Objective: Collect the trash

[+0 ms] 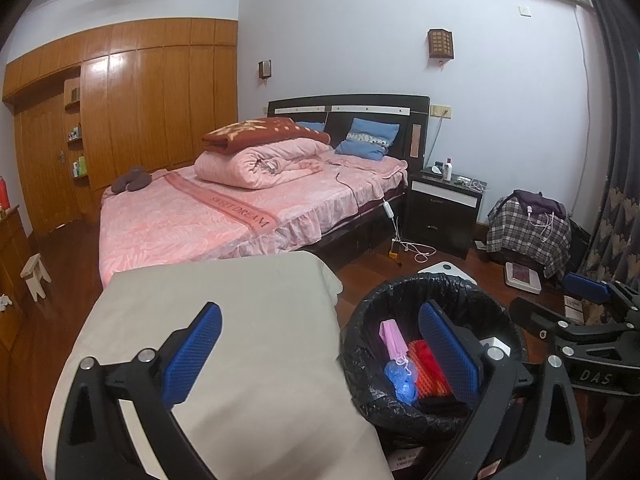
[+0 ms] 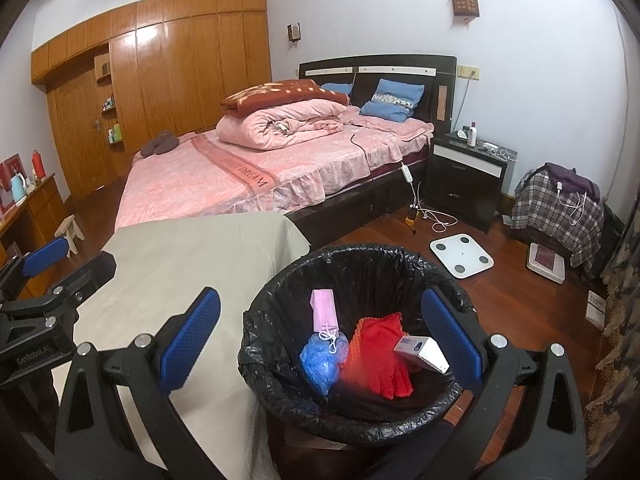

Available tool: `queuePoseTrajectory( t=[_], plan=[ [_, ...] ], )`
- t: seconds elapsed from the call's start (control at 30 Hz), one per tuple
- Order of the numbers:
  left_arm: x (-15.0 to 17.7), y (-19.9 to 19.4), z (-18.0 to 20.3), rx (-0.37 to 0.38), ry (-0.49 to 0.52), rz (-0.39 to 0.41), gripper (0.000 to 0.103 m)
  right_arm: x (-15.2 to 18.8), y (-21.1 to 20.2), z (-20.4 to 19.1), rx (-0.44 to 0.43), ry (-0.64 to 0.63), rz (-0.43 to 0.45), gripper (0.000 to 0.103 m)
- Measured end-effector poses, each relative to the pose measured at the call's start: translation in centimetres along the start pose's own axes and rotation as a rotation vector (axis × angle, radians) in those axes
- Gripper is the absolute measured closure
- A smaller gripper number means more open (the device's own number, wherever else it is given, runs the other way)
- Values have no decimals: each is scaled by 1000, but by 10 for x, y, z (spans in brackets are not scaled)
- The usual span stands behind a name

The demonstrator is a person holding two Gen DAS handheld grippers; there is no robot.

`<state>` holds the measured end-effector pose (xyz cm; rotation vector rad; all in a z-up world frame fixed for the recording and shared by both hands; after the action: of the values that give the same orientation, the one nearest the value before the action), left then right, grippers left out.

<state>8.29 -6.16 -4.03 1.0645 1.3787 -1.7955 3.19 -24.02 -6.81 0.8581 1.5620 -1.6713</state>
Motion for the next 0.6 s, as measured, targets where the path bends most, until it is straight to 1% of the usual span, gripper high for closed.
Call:
queuePoseTrajectory(
  t=[0.6],
  plan=[
    [8, 2, -4, -2, -1, -7, 6, 2, 2, 0, -2, 3, -3, 5]
  ],
)
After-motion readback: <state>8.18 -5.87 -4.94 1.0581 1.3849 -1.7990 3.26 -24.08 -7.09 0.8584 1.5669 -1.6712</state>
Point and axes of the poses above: each gripper's, at about its wrist camera, not at the fingertips, and y roughly the way its jaws point, z to its right, x to its underside, the point moved 8 cm from there along y, roughly the way its jaws point, and after that the axes turned 8 degrees about -y, right-handed, at the moved point
